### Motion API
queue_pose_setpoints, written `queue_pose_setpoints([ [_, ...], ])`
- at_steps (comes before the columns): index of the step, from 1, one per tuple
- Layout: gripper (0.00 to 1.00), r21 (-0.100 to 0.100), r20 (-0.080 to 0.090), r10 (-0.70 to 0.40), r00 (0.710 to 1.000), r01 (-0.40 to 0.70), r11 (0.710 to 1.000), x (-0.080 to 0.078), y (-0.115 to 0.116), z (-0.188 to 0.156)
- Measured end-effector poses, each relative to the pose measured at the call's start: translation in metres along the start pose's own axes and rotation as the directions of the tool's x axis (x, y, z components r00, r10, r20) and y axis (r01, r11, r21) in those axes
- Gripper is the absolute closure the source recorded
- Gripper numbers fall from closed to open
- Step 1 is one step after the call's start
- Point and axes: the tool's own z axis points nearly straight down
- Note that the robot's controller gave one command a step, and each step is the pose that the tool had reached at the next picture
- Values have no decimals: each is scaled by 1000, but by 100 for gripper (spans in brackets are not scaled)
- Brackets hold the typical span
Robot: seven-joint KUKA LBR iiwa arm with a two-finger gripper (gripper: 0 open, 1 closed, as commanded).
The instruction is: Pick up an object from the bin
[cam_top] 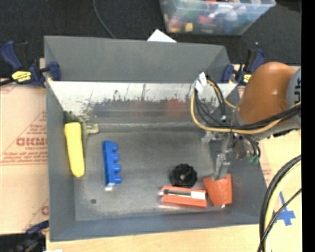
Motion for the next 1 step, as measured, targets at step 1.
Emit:
queue_pose_setpoints([
  [1,0,0,-2,114,993,-114,993,3,53,84],
])
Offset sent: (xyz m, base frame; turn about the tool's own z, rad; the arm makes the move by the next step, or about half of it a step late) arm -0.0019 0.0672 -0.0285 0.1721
